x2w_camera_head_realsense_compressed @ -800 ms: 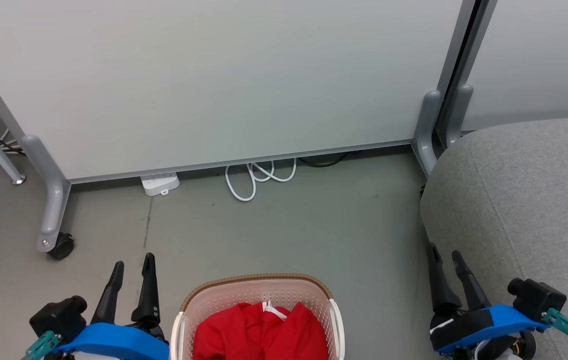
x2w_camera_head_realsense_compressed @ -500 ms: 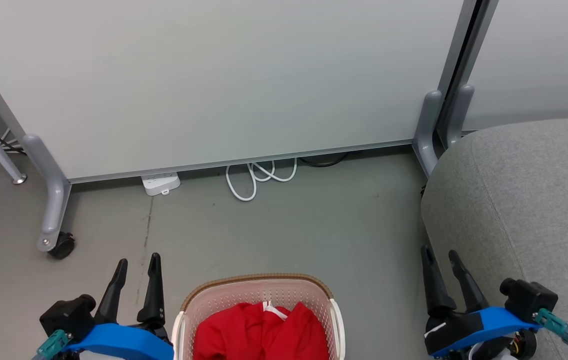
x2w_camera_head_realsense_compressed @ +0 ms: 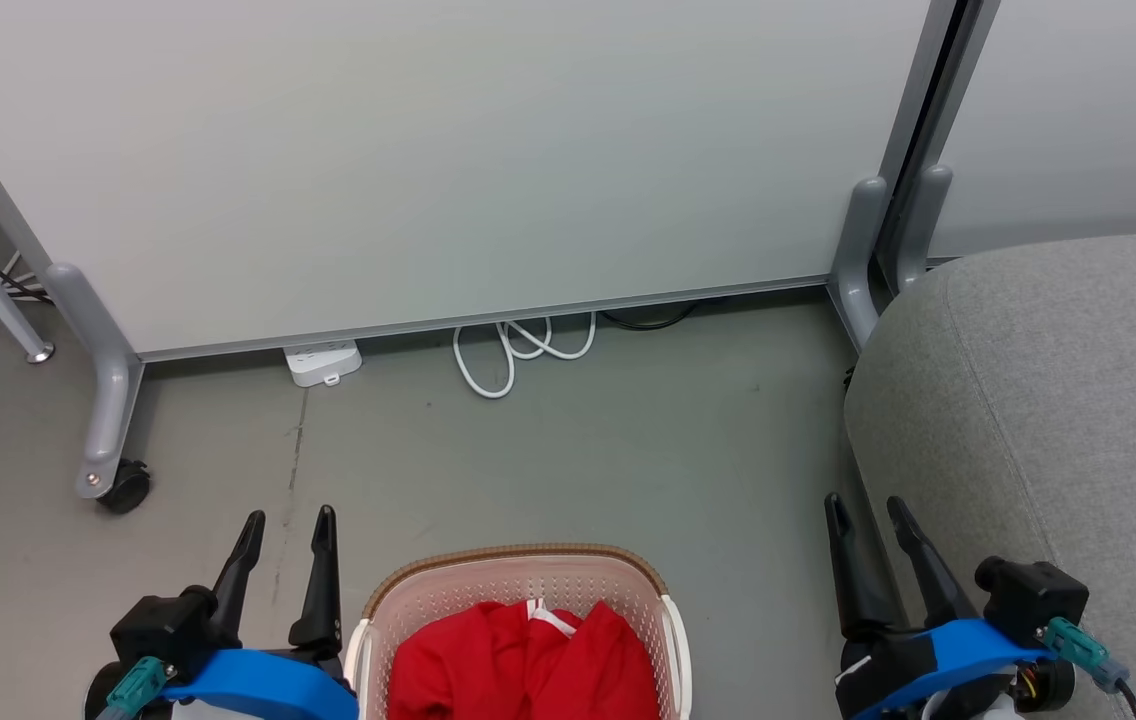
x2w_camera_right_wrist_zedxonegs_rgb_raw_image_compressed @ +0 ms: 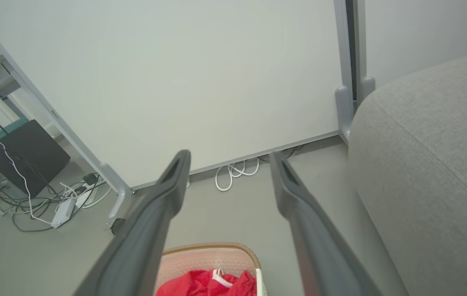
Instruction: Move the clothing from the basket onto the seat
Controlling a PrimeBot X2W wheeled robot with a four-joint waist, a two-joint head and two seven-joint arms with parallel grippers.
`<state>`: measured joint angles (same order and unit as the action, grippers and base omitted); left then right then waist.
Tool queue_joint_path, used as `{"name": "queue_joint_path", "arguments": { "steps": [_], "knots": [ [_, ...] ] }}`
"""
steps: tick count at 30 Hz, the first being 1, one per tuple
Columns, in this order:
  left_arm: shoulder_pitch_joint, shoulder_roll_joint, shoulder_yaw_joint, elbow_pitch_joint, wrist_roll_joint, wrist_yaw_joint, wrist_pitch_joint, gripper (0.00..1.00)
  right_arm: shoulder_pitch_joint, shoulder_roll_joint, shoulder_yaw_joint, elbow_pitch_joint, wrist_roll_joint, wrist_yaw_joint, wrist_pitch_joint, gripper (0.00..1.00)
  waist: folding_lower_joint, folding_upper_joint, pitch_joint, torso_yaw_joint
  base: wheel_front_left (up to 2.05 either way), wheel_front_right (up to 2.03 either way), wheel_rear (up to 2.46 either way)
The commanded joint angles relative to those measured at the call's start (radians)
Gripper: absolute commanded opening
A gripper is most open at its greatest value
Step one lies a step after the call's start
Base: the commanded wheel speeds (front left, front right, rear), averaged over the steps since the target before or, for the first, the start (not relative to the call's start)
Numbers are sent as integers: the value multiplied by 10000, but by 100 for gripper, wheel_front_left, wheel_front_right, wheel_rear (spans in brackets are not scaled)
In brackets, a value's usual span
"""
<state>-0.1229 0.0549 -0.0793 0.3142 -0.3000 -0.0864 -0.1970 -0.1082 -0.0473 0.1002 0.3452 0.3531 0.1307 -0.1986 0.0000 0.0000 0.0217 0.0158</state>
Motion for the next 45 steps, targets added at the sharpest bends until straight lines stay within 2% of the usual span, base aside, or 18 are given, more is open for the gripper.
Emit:
{"name": "queue_joint_path", "arguments": {
  "steps": [1,31,45],
  "knots": [
    [-186,86,-39,-20,204,10,-105,100,-186,-43,36,-8,-204,0,-84,100,0,0,4,3,0,0,0],
    [-286,16,-156,449,2489,-72,-698,100,-331,-46,80,559,-2610,-1,-670,100,0,0,167,53,0,0,0],
    [-318,-14,-90,580,2413,-93,-697,100,-367,-45,37,700,-2558,-1,-671,100,0,0,211,67,0,0,0]
  ]
}}
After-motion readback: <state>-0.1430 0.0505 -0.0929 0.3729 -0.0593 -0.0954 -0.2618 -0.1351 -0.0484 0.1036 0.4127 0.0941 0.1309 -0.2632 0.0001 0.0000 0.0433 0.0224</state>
